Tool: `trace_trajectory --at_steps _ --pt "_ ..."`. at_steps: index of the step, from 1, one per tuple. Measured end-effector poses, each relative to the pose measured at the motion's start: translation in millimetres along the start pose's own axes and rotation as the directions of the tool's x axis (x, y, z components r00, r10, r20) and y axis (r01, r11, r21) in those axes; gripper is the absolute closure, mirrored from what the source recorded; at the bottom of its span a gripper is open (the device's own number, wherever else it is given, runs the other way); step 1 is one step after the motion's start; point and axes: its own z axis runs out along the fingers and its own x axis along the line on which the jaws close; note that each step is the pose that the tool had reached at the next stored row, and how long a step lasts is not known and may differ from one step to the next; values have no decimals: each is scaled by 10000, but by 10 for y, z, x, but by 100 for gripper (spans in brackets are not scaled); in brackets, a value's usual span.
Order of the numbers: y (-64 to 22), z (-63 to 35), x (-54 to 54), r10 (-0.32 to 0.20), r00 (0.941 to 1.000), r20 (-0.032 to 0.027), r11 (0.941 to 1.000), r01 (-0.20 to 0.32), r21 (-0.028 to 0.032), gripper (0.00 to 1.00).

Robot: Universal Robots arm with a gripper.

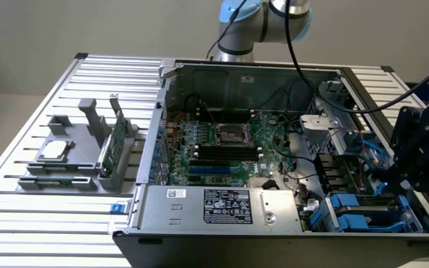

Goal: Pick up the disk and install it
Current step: 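Insert the first disk wire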

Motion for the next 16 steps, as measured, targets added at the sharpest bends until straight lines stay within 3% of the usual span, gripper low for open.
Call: trace_trajectory --at_steps 5,13,16 --pt "-31 -63 -2 4 10000 6 10000 -4 51 76" --pt "-345 -33 -11 5 10000 10 9999 -5 113 76" --pt "-350 -32 -12 5 10000 11 9999 -5 116 76"
